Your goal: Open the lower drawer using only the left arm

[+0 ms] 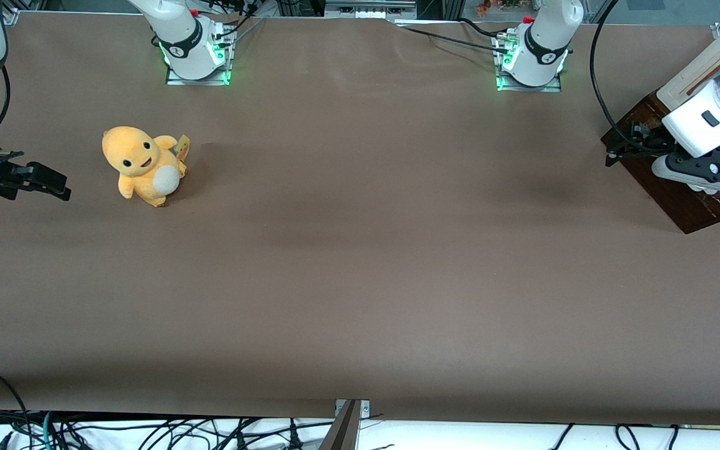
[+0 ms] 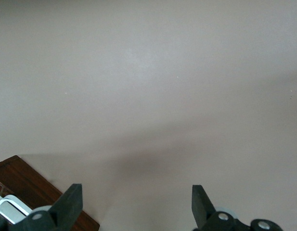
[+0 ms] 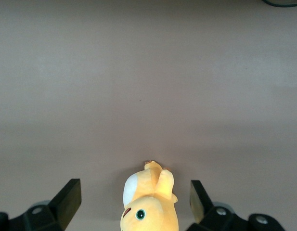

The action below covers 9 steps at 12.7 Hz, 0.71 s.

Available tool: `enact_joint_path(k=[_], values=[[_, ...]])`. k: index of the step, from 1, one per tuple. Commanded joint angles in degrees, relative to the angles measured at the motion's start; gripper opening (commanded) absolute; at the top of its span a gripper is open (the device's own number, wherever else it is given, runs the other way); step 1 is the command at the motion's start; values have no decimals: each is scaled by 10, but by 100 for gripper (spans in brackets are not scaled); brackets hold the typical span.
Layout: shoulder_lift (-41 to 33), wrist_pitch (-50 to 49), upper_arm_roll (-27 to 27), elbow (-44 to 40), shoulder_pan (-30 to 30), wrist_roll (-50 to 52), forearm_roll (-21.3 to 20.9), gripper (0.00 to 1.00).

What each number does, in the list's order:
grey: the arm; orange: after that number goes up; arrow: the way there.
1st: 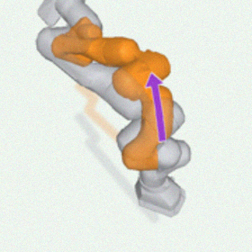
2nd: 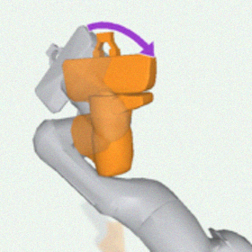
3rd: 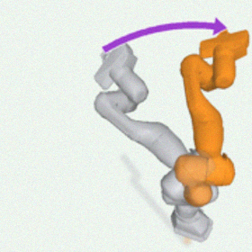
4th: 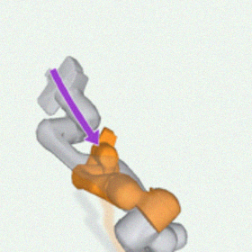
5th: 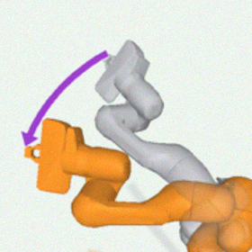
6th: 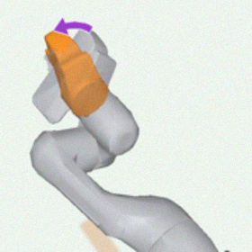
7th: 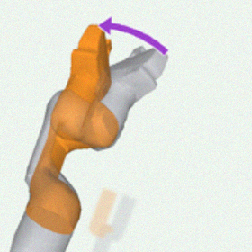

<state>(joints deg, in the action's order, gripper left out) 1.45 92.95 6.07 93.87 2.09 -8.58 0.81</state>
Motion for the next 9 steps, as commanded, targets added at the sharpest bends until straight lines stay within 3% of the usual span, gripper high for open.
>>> enact_joint_path(k=[1,9], values=[[16,-11,3,-25,1,1,-14,100],[37,-28,4,-27,1,0,-15,100]])
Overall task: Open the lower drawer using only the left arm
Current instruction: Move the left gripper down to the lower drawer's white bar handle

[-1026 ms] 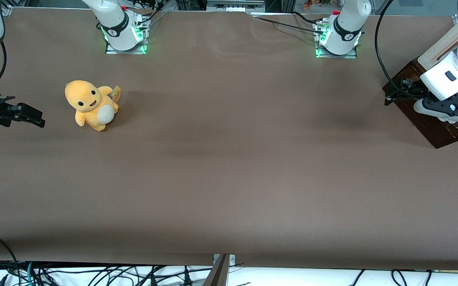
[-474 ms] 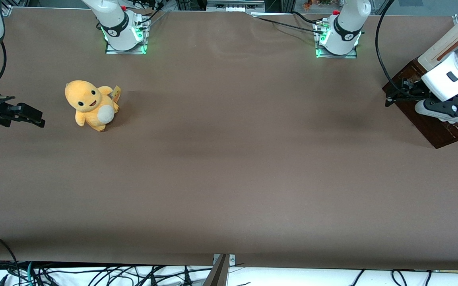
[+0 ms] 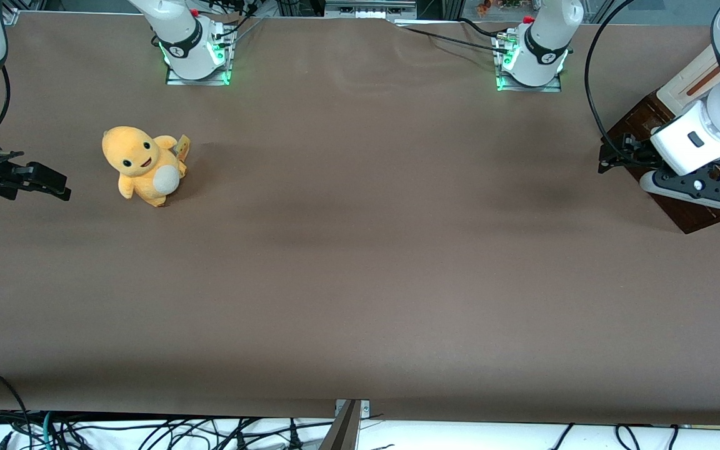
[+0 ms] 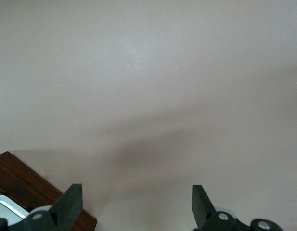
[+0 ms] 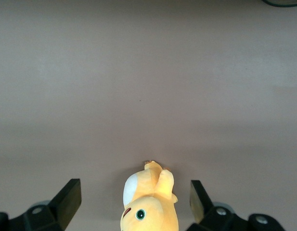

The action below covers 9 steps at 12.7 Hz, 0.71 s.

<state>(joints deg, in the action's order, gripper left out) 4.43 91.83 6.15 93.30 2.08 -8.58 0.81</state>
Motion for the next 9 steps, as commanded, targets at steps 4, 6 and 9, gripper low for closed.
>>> enact_joint_path(k=[4,6,9], values=[[8,-45,5,-21,-5,41,-51,100],[8,-71,19,-21,-8,121,-78,100],[14,-117,52,-12,-9,200,-168,100]])
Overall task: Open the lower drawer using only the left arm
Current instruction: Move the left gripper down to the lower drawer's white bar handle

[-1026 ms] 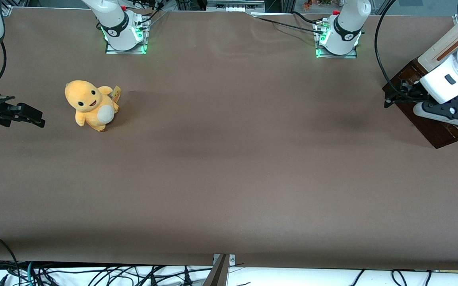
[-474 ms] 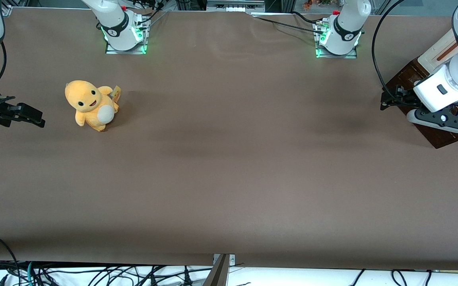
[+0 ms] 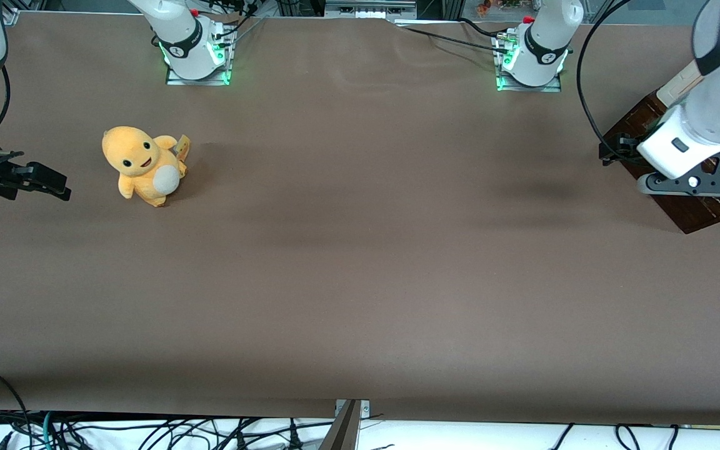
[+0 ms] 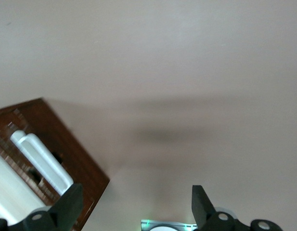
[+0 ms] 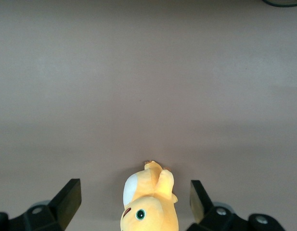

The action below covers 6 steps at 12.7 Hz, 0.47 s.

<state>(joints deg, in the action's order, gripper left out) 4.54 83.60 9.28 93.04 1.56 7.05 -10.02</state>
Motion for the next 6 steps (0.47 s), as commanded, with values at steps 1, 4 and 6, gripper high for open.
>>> enact_joint_path(k=[1,4,6], values=[[38,-81,43,-11,-4,59,-118,100],[97,-152,66,-12,-5,153,-201,100],[131,-167,68,0,-9,216,-248,100]])
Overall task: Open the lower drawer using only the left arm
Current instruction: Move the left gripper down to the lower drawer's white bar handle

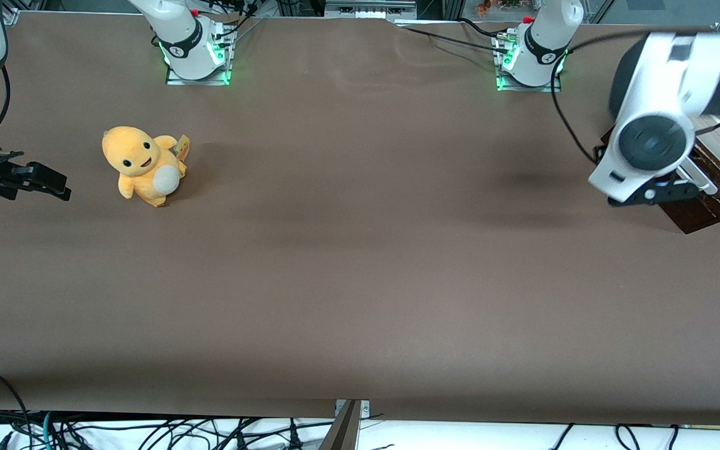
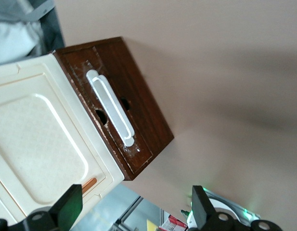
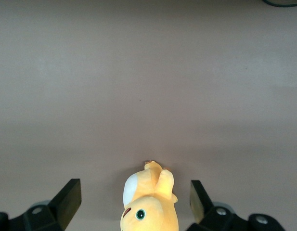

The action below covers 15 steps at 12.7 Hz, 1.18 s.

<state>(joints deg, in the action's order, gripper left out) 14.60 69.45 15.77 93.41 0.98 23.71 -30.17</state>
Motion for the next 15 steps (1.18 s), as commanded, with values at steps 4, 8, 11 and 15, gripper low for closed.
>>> enact_joint_path(k=[4,8,11,15], values=[[95,-62,1,47,-10,161,-120,100],[155,-64,-1,103,-2,281,-183,100],[204,-63,-6,121,40,346,-242,100],[228,-58,-6,160,65,391,-305,96]])
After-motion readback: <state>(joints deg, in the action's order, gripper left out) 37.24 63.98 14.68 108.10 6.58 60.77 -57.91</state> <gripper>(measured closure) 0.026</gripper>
